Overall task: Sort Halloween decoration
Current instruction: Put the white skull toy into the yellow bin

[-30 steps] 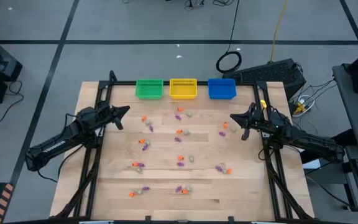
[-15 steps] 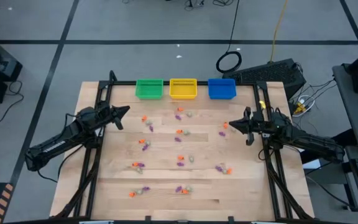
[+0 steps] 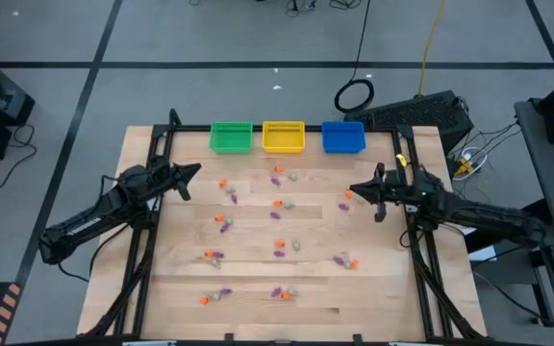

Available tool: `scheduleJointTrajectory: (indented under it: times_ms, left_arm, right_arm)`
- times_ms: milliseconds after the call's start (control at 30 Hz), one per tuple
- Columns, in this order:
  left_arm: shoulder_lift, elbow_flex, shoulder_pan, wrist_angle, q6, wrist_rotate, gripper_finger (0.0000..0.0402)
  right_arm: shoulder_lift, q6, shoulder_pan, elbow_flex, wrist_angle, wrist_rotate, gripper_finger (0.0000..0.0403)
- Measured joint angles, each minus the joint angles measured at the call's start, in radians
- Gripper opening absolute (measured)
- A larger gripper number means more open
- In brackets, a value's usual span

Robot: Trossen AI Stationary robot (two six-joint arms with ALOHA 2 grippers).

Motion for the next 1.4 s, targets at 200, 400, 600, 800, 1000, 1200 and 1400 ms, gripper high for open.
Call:
scheduleJointTrajectory:
  times_ms: [200,400,600,800,1000,1200,1400]
  left_arm:
    - [0.0,0.0,0.0,0.0,0.0,0.0,0.0004]
    - [0.0,0.0,0.0,0.0,0.0,0.0,0.0004]
    - [0.0,0.0,0.0,0.0,0.0,0.0,0.0004]
    - [0.0,0.0,0.0,0.0,0.0,0.0,0.0004]
    - [0.0,0.0,0.0,0.0,0.0,0.0,0.0004]
    - [0.0,0.0,0.0,0.0,0.0,0.0,0.0004]
    - [0.0,0.0,0.0,0.0,0.0,0.0,0.0004]
  right_arm:
    - [0.258,0.0,0.005,0.104,0.001,0.037,0.0]
    - [0.526,-0.006,0.035,0.248,0.005,0.036,0.0]
    - [0.777,-0.036,0.069,0.388,0.0,0.036,0.0]
    - [0.976,-0.049,0.091,0.513,0.001,0.033,0.0]
    - [1.142,-0.052,0.092,0.618,-0.002,0.021,0.0008]
    - [1.308,-0.053,0.092,0.764,-0.086,0.002,0.0056]
    - [1.434,-0.111,0.092,0.941,-0.307,-0.04,0.0109]
